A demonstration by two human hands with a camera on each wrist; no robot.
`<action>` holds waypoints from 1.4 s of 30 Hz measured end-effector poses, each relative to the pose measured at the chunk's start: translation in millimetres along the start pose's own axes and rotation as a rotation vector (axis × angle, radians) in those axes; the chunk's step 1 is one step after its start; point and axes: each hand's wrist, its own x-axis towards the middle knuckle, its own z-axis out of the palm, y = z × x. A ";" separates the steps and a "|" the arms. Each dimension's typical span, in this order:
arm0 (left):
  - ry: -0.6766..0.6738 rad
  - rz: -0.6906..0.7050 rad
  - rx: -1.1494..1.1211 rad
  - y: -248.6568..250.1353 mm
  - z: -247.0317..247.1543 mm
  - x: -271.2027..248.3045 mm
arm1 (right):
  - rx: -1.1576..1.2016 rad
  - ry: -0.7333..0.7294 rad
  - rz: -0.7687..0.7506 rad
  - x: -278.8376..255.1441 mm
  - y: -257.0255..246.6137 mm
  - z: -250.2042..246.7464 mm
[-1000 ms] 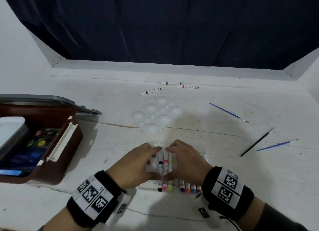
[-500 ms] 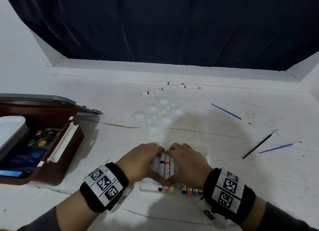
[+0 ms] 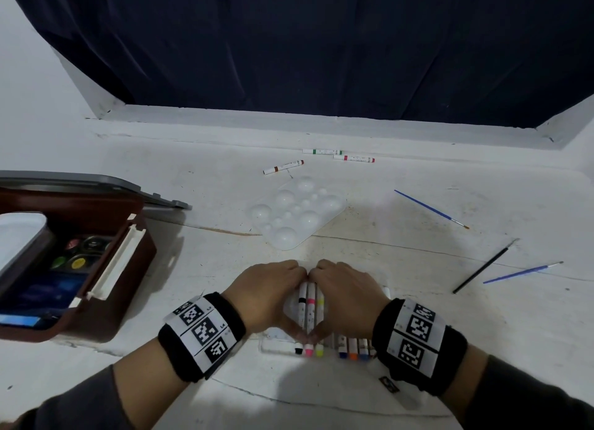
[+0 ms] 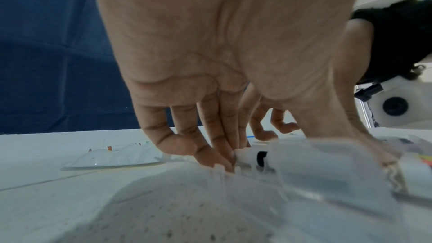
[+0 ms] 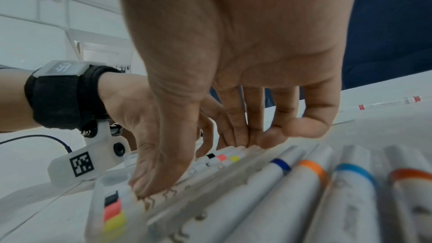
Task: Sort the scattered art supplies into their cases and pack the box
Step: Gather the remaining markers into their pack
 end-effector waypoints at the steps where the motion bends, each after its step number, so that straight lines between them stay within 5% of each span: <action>1: -0.001 0.002 0.012 0.0 0.1 0.0 | 0.006 -0.001 0.002 0.2 0.6 0.5; 9: -0.011 -0.041 -0.035 -1.5 2.1 -1.2 | 0.105 -0.008 0.044 0.9 8.7 -2.9; 13: 0.004 -0.080 -0.155 -9.4 -4.9 -1.9 | 0.259 0.122 0.046 6.1 25.5 -9.3; 20: 0.414 -0.146 -0.332 -42.1 -57.1 23.8 | 0.279 0.425 0.101 33.1 80.0 -46.9; 24: 0.513 -0.193 -0.327 -69.1 -77.4 65.8 | 0.223 0.521 0.168 69.2 123.2 -67.7; 32: 0.218 -0.416 0.049 -114.3 -74.9 164.0 | 0.071 0.311 0.333 148.3 189.4 -94.3; 42: 0.223 -0.394 0.232 -137.1 -88.6 199.3 | -0.112 0.059 0.288 200.0 209.7 -105.1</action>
